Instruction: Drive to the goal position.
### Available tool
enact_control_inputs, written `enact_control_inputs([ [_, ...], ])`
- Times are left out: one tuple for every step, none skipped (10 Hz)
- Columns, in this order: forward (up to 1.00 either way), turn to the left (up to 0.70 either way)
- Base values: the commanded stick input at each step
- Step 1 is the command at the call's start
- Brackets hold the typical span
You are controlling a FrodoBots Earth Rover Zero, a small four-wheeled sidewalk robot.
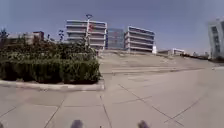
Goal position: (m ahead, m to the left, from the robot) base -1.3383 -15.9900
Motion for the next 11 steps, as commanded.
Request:
enact_control_inputs([
  [0.7,-0.35],
  [0.7,-0.35],
  [0.7,-0.35],
  [0.7,-0.35],
  [0.7,-0.35],
  [0.7,-0.32],
  [0.69,-0.31],
  [0.69,-0.31],
  [0.69,-0.31],
  [0.2,-0.36],
  [0.06,-0.11],
])
